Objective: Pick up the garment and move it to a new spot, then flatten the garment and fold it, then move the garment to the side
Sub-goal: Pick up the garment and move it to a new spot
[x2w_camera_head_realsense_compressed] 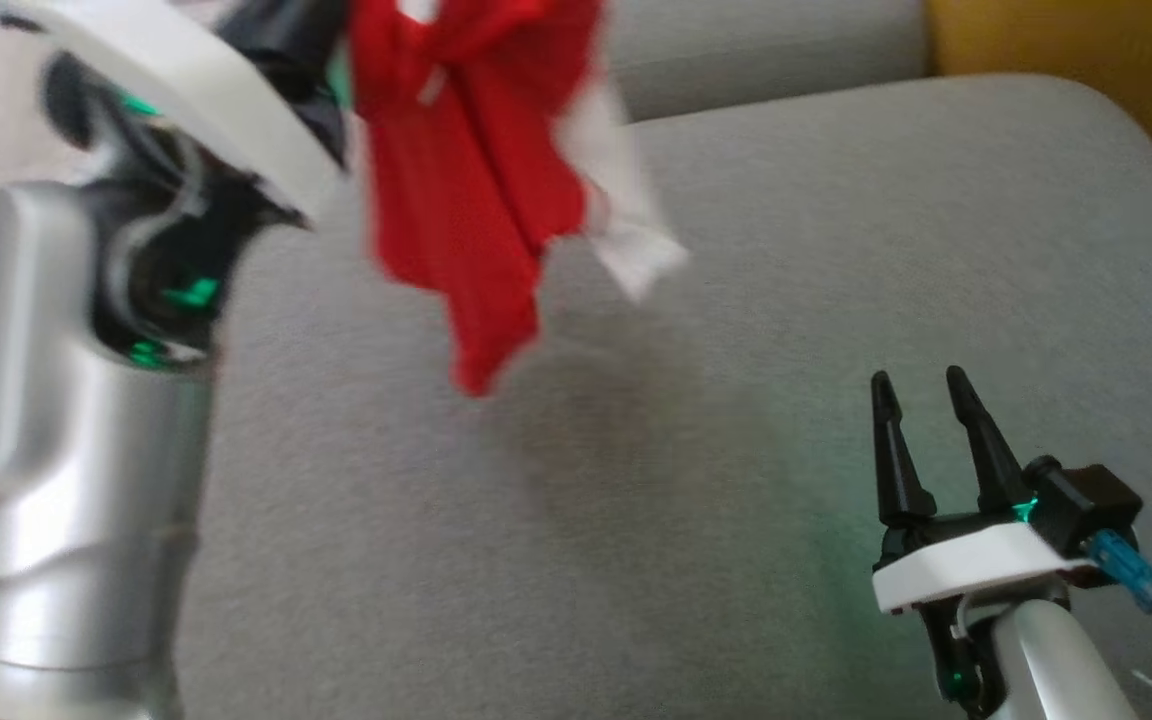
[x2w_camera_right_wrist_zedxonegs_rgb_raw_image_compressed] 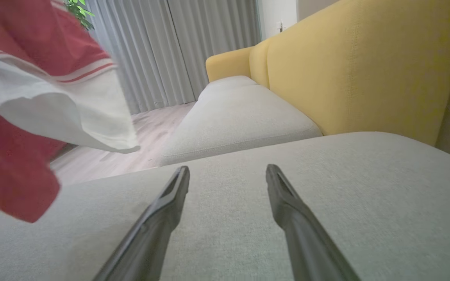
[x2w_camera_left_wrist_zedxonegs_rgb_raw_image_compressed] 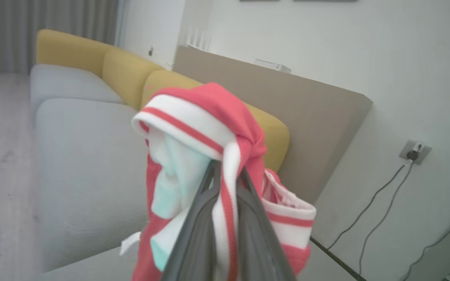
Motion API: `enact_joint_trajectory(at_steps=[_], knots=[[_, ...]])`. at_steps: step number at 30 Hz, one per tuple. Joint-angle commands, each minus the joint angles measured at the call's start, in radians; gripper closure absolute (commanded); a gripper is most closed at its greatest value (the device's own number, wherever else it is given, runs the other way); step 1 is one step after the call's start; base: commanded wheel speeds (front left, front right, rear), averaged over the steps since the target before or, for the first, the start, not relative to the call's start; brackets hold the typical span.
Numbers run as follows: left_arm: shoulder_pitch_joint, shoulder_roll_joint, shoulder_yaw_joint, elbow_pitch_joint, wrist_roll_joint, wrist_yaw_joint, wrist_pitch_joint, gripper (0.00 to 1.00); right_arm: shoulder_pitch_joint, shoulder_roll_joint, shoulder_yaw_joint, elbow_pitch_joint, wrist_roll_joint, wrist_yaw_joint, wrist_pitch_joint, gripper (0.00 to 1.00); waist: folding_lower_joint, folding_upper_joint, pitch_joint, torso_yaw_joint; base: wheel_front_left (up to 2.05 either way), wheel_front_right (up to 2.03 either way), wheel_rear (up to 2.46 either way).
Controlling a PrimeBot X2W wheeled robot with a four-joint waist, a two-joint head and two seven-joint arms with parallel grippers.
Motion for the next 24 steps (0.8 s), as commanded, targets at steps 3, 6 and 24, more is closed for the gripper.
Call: enact_joint_trajectory(at_steps=[3,6,24], knots=[[0.016,0.001,0.003,0.0,0.0,-0.011,-0.033,1.0,-0.028,-0.005,0.035,-0.042,0.009,0.008,0.002,0.0,0.0,0.0,0.019,-0.084,0.0,0.0,0.0],[0.083,-0.035,-0.034,0.051,0.002,-0.021,-0.085,1.0,-0.03,-0.005,0.035,-0.043,0.006,0.008,0.003,0.0,0.0,0.0,0.027,-0.115,0.0,0.0,0.0],[0.372,-0.061,-0.103,0.398,0.273,0.047,-0.719,0.0,-0.003,-0.005,0.024,-0.059,-0.02,0.008,0.034,0.0,0.0,0.0,-0.009,-0.075,0.0,0.0,0.0]])
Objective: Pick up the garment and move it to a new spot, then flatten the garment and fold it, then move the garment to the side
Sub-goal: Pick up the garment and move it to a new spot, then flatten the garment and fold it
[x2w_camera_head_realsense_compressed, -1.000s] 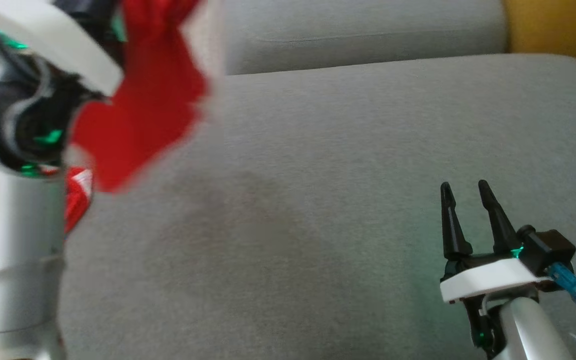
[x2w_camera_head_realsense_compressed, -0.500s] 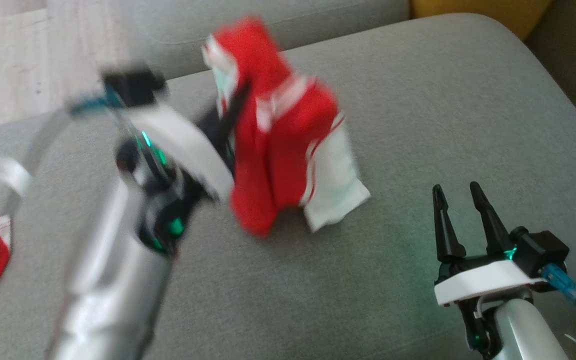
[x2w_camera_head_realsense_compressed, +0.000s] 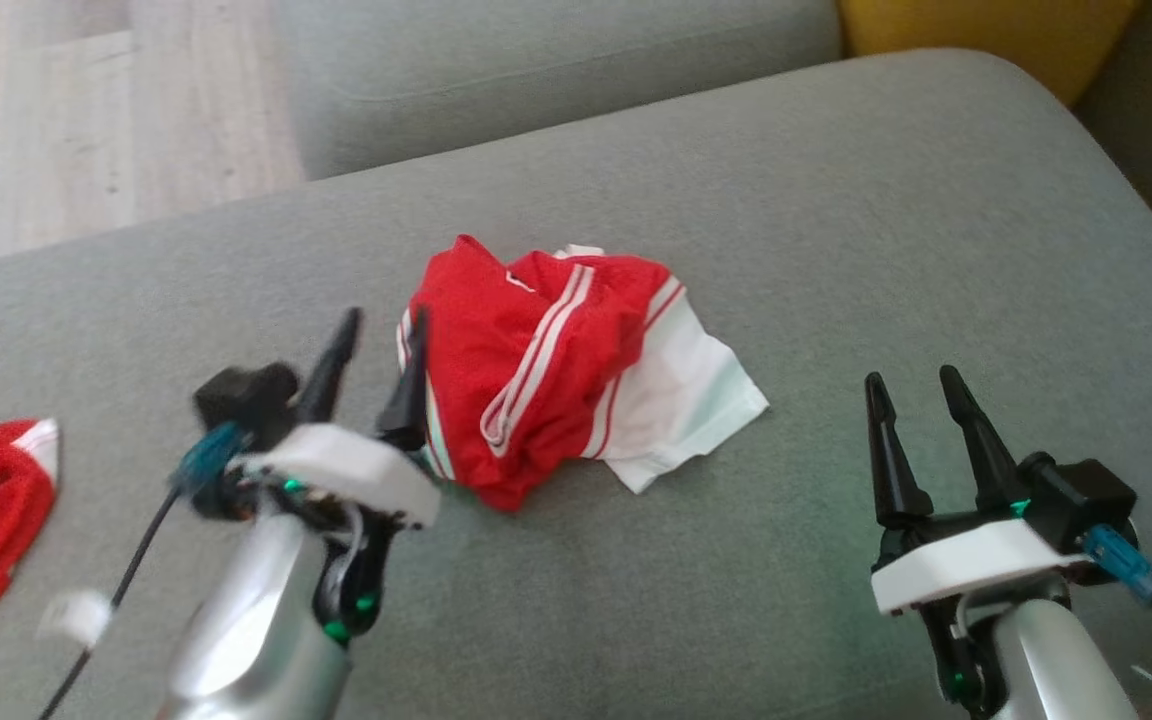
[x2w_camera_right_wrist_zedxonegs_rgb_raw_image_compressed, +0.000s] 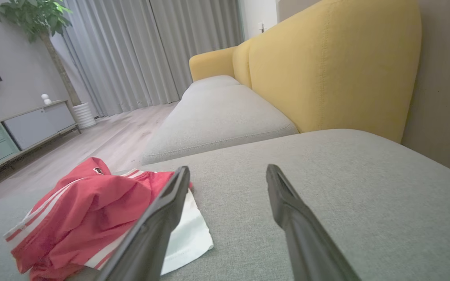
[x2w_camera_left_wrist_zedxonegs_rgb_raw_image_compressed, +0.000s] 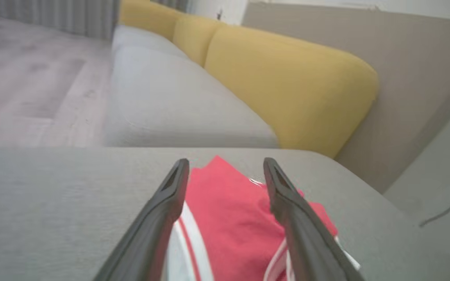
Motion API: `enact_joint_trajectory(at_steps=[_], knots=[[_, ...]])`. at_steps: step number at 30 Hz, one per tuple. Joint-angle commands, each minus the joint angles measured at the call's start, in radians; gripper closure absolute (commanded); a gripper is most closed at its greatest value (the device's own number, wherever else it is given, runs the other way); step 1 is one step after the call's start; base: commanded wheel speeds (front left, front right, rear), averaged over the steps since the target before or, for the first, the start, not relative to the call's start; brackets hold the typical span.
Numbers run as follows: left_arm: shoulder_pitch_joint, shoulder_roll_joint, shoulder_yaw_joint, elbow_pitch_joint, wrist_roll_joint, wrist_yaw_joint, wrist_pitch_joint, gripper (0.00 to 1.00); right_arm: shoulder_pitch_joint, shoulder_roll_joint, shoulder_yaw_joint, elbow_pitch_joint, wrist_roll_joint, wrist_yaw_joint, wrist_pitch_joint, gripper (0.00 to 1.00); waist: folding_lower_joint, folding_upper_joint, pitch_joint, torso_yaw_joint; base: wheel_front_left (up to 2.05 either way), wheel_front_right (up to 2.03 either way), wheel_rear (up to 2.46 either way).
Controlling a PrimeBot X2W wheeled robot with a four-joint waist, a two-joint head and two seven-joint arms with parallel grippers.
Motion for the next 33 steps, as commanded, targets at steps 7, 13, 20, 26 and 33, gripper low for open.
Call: enact_joint_trajectory(at_steps=[7,13,20,26,33], knots=[[0.129,0.096,0.09,-0.108,0.085,0.085,-0.177,0.0,0.014,-0.005,0.016,-0.055,-0.016,0.008,0.031,0.0,0.0,0.0,-0.025,0.087,0.0,0.0,0.0],[0.267,0.123,0.149,-0.173,0.107,0.117,-0.208,0.0,0.024,-0.005,0.014,-0.061,-0.009,0.008,0.052,0.0,0.0,0.0,-0.031,0.131,0.0,0.0,0.0],[0.327,0.148,0.196,-0.237,0.158,0.108,-0.212,0.0,0.042,-0.005,-0.007,-0.055,-0.009,0.008,0.061,0.0,0.0,0.0,-0.042,0.158,0.0,0.0,0.0],[0.353,0.146,0.22,-0.255,0.185,0.098,-0.212,0.0,0.05,-0.005,-0.017,-0.053,-0.01,0.008,0.071,0.0,0.0,0.0,-0.048,0.163,0.0,0.0,0.0],[0.361,0.132,0.224,-0.251,0.196,0.084,-0.212,0.0,0.048,-0.005,-0.01,-0.05,-0.002,0.008,0.073,0.0,0.0,0.0,-0.046,0.154,0.0,0.0,0.0]])
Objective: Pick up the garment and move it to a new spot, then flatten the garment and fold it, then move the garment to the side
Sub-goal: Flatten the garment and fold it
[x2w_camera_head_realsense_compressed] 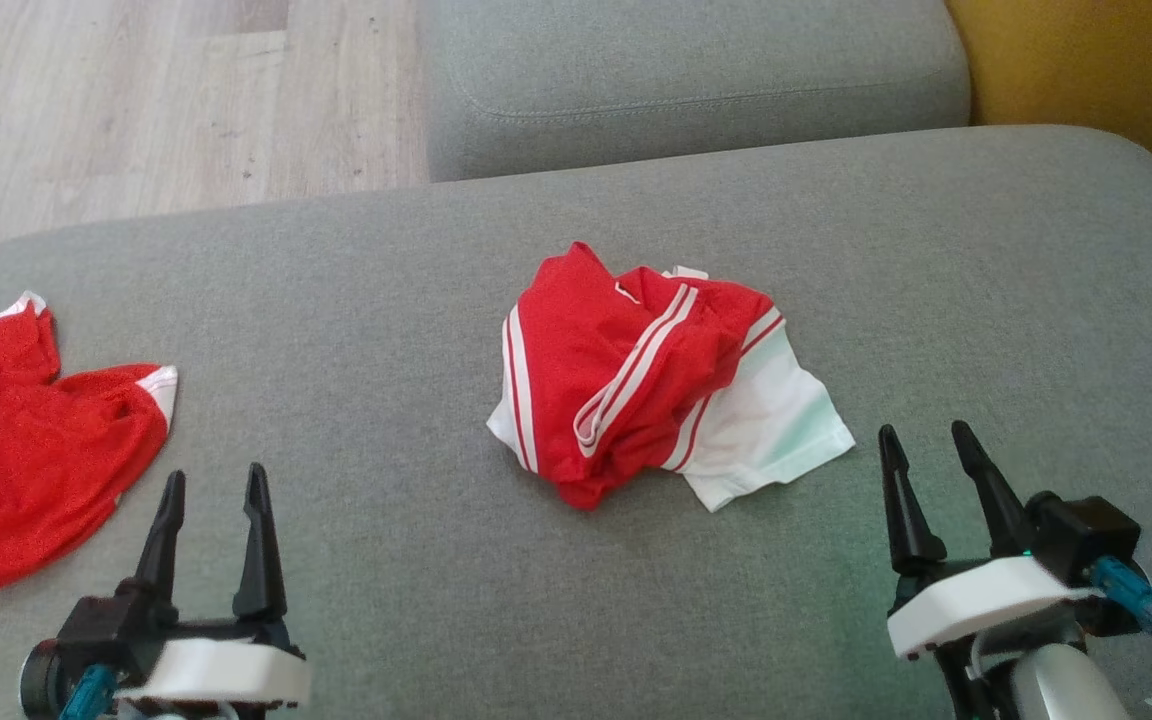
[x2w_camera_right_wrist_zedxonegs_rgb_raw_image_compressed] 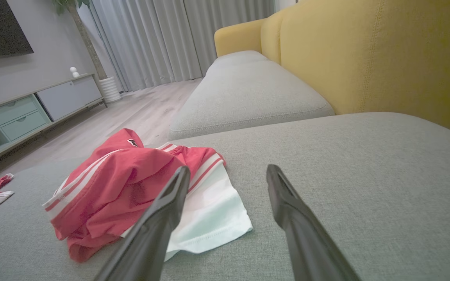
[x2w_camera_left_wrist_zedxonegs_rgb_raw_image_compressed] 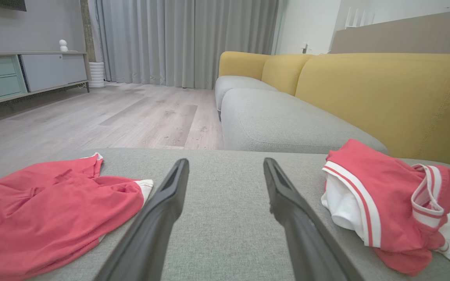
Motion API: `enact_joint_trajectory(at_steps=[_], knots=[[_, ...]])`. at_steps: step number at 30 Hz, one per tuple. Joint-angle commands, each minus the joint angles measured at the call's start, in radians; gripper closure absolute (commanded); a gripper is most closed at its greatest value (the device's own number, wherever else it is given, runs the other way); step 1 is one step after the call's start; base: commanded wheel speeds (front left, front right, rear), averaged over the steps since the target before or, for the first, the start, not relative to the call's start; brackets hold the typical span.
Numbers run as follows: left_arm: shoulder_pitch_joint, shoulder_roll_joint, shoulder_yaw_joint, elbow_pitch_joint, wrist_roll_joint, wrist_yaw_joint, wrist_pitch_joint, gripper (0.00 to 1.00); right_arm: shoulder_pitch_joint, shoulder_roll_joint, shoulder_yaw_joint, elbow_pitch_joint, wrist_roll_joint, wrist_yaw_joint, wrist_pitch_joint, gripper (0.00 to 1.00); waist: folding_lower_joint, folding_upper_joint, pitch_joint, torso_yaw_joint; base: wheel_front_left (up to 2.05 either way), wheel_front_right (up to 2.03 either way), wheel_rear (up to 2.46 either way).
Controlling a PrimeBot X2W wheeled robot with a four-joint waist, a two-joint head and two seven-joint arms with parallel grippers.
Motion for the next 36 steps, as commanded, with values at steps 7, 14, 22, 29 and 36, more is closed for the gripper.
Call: enact_joint_trajectory(at_steps=[7,14,22,29,36], knots=[[-0.048,0.005,0.04,-0.024,0.012,-0.004,-0.009,0.0,-0.094,-0.005,0.046,-0.017,0.022,0.008,0.061,0.0,0.0,-0.0001,0.032,-0.003,0.0,0.0,0.0],[-0.098,0.003,0.031,-0.043,0.02,-0.009,-0.009,0.0,-0.305,-0.005,0.033,0.118,0.016,0.008,0.32,0.0,0.0,-0.0001,0.121,0.031,0.0,0.0,0.0],[-0.166,-0.013,-0.007,-0.047,0.036,-0.032,-0.009,0.0,-0.521,-0.005,-0.023,0.357,-0.011,0.008,0.422,0.0,0.0,-0.0001,0.219,0.096,0.0,0.0,0.0],[-0.207,-0.032,-0.019,-0.045,0.043,-0.042,-0.009,0.0,-0.603,-0.005,-0.017,0.533,-0.046,0.008,0.426,0.0,0.0,-0.0001,0.239,0.119,0.0,0.0,0.0],[-0.189,-0.037,0.0,-0.035,0.044,-0.042,-0.009,0.0,-0.602,-0.005,0.057,0.591,0.071,0.008,0.393,1.0,0.0,-0.0001,0.196,0.103,0.0,0.0,0.0]])
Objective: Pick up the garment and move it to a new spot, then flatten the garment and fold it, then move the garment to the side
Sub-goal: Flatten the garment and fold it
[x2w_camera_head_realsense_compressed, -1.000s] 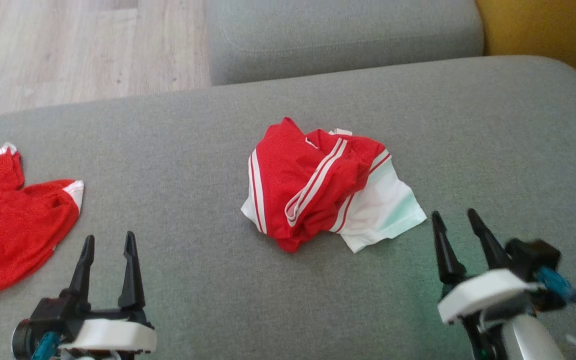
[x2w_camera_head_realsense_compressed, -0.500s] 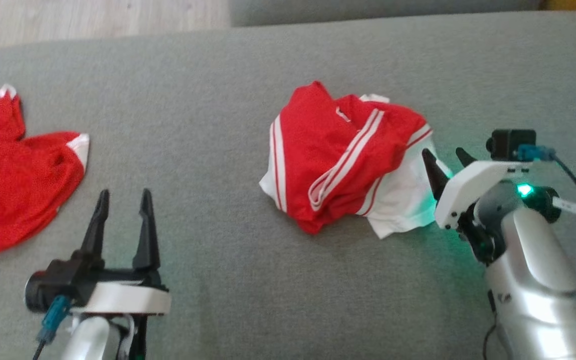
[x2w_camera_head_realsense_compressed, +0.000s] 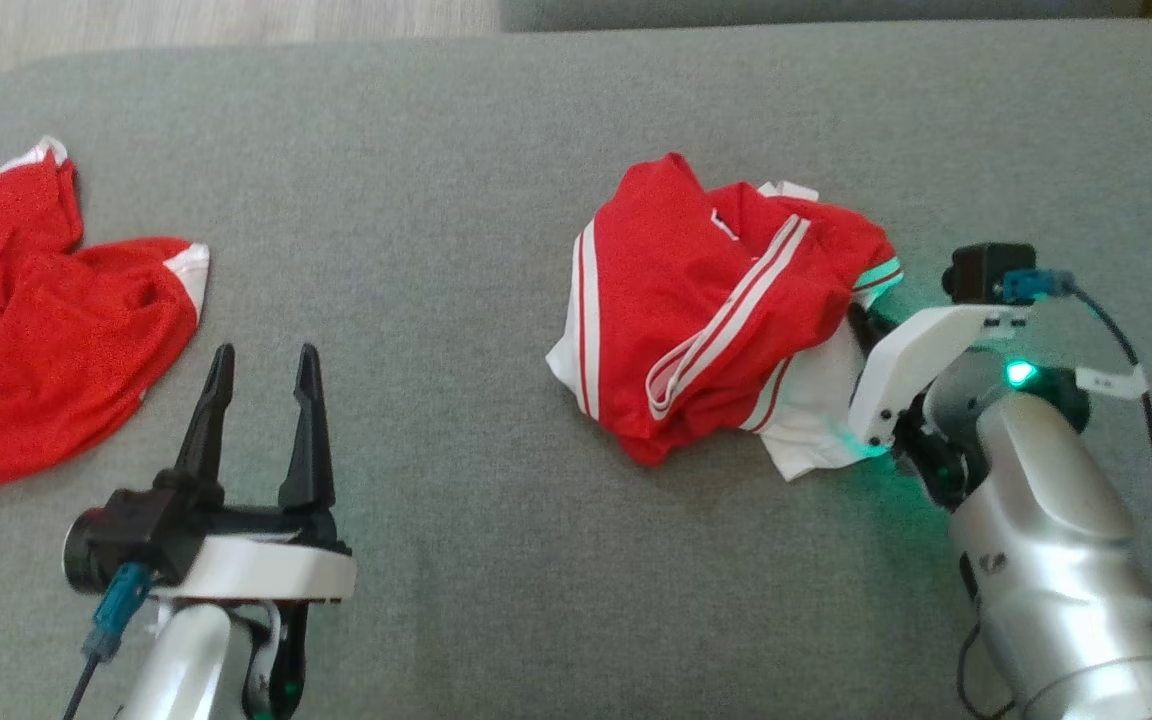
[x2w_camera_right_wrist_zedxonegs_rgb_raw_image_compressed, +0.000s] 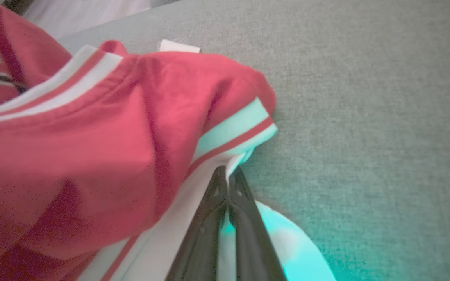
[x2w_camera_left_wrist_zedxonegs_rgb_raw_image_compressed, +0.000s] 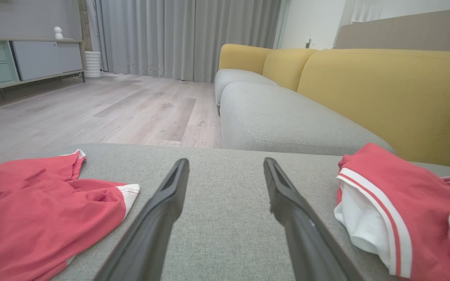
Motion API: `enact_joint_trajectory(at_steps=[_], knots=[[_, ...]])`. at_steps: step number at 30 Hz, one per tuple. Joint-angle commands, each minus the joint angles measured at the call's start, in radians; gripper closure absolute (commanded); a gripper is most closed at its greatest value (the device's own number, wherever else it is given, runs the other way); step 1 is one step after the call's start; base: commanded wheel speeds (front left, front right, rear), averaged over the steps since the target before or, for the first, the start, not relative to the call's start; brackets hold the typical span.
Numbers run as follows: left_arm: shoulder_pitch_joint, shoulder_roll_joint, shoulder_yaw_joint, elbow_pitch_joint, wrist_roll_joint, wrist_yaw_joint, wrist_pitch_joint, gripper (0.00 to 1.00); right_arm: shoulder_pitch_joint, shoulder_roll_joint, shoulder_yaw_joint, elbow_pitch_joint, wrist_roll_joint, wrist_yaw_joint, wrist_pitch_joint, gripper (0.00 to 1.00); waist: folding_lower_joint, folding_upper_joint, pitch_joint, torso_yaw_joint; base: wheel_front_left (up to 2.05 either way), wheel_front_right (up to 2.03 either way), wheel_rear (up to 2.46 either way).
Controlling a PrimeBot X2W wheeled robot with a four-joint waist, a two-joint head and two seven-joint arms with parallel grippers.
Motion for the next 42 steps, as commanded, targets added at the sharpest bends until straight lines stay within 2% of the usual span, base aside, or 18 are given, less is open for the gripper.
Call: enact_joint_trajectory(at_steps=[1,7,14,18,23,28,32,38,42], knots=[[-0.012,0.011,0.043,-0.024,0.009,-0.001,-0.009,0.0,0.001,0.013,0.03,-0.037,0.016,0.008,-0.015,1.0,-0.0001,0.0,-0.018,-0.01,0.0,0.0,0.0],[0.038,0.009,0.068,-0.026,0.005,0.0,-0.009,0.0,0.033,0.012,0.099,-0.26,0.141,0.008,-0.037,1.0,-0.0001,0.0,-0.094,-0.041,0.0,0.0,0.0],[0.079,0.009,0.082,-0.037,0.005,0.002,-0.01,0.0,0.024,-0.002,0.178,-0.649,0.217,0.008,0.064,1.0,-0.0001,0.0,-0.136,-0.059,0.0,0.0,0.0],[0.082,0.007,0.081,-0.041,0.005,0.001,-0.01,0.0,-0.065,0.001,0.243,-0.762,0.223,0.008,0.089,1.0,-0.0001,0.0,-0.14,-0.055,0.0,0.0,0.0],[0.078,-0.002,0.074,-0.044,0.009,-0.004,-0.01,0.0,-0.237,0.011,0.303,-0.754,0.311,0.008,0.038,1.0,-0.0001,0.0,-0.133,-0.035,0.0,0.0,0.0],[0.069,-0.016,0.066,-0.037,0.012,-0.012,-0.01,0.0,-0.44,0.013,0.366,-0.727,0.441,0.008,-0.12,1.0,-0.0001,0.0,-0.126,-0.009,0.0,0.0,0.0],[0.067,-0.022,0.069,-0.036,0.016,-0.016,-0.01,0.0,-0.55,0.013,0.343,-0.677,0.497,0.008,-0.238,1.0,-0.0001,0.0,-0.121,0.004,0.0,0.0,0.0],[0.065,-0.025,0.079,-0.047,0.021,-0.017,-0.01,0.0,-0.539,0.01,0.268,-0.58,0.436,0.008,-0.266,1.0,-0.0001,0.0,-0.099,0.006,0.0,0.0,0.0],[0.05,-0.03,0.083,-0.062,0.027,-0.021,-0.01,0.0,-0.442,-0.047,0.192,-0.473,0.336,0.008,-0.269,1.0,-0.0001,0.0,-0.06,0.011,0.0,0.0,0.0]])
